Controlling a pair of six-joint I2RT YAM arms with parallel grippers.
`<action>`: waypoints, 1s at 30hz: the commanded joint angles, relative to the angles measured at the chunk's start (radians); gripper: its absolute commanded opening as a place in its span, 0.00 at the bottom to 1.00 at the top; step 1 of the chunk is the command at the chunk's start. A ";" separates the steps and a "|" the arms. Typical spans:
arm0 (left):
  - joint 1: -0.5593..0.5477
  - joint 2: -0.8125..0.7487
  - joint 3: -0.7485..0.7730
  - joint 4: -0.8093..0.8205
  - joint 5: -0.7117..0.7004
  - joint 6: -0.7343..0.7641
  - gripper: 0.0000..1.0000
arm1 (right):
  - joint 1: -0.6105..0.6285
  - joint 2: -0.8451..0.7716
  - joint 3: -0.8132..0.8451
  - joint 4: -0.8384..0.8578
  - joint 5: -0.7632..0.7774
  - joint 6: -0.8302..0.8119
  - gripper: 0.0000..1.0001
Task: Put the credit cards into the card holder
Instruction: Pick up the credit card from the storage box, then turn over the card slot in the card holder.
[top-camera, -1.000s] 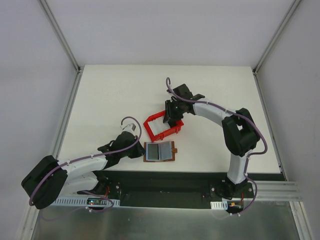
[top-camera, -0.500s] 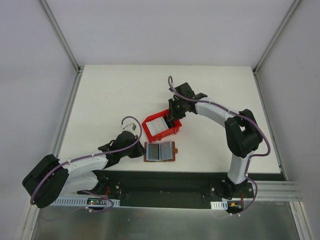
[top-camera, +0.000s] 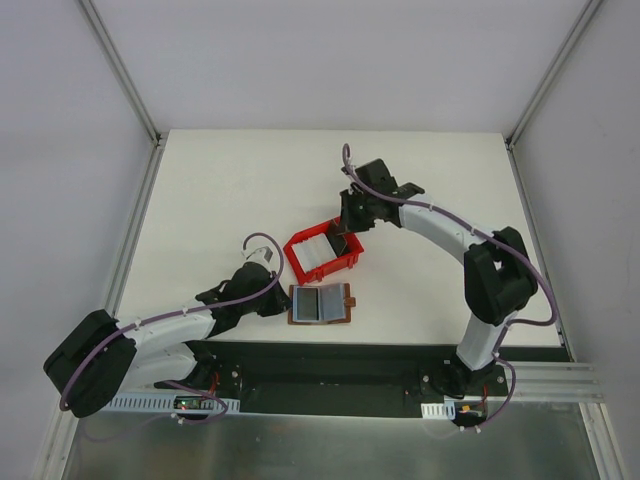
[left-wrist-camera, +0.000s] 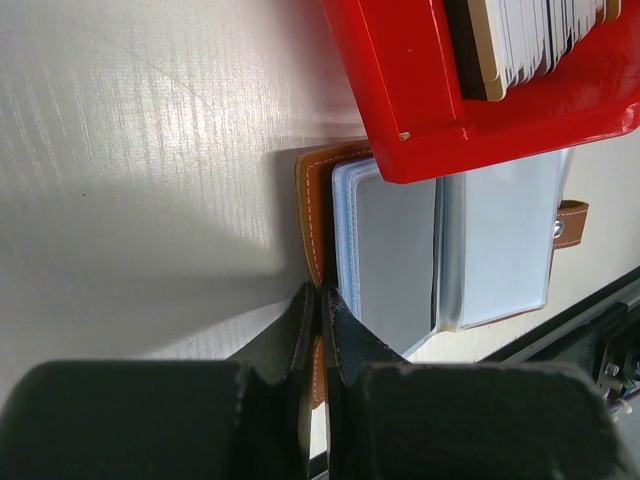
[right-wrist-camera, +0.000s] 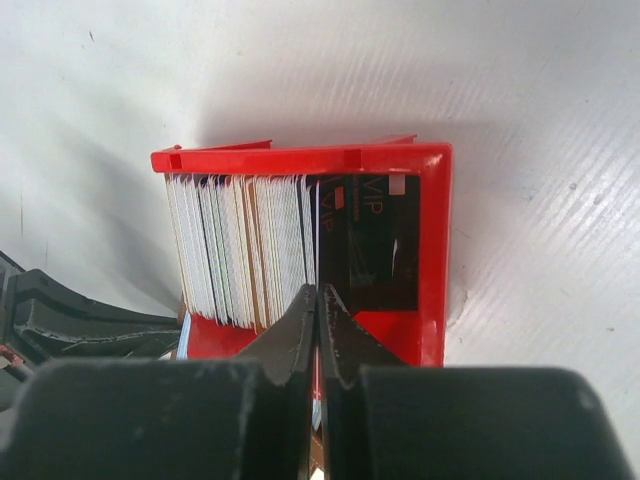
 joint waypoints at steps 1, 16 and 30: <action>0.006 -0.014 -0.013 -0.014 0.008 0.024 0.00 | -0.005 -0.112 -0.030 0.026 0.042 0.015 0.01; 0.006 -0.092 -0.046 -0.005 0.050 -0.003 0.00 | 0.125 -0.537 -0.470 0.271 0.191 0.265 0.01; 0.002 -0.235 -0.044 -0.062 0.088 -0.010 0.00 | 0.453 -0.484 -0.699 0.526 0.412 0.540 0.00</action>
